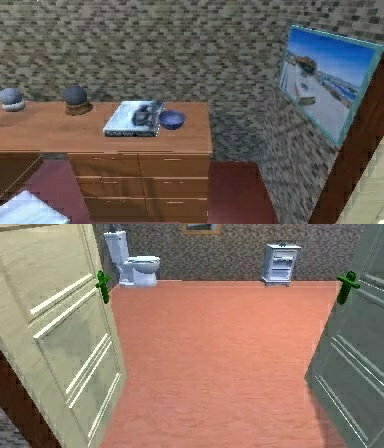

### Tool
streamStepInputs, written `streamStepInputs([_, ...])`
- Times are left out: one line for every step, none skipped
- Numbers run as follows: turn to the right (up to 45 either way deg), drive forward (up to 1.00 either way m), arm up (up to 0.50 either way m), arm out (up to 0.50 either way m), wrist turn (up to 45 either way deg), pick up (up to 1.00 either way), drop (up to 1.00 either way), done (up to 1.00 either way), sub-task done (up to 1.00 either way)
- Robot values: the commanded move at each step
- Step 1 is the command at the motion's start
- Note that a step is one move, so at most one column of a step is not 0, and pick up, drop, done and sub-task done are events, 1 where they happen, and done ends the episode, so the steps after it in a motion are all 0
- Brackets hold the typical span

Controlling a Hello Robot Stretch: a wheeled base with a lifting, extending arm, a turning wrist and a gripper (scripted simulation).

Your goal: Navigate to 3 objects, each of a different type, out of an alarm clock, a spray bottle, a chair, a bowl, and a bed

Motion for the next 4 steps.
streamStepInputs([0.0, 0.30, 0.00, 0.00, 0.0, 0.00, 0.00, 0.00, 0.00])
streamStepInputs([0.0, 0.00, 0.00, 0.00, 0.0, 0.00, 0.00, 0.00, 1.00])
streamStepInputs([-45.0, 0.00, 0.00, 0.00, 0.0, 0.00, 0.00, 0.00, 0.00])
streamStepInputs([-45.0, 0.00, 0.00, 0.00, 0.0, 0.00, 0.00, 0.00, 0.00])
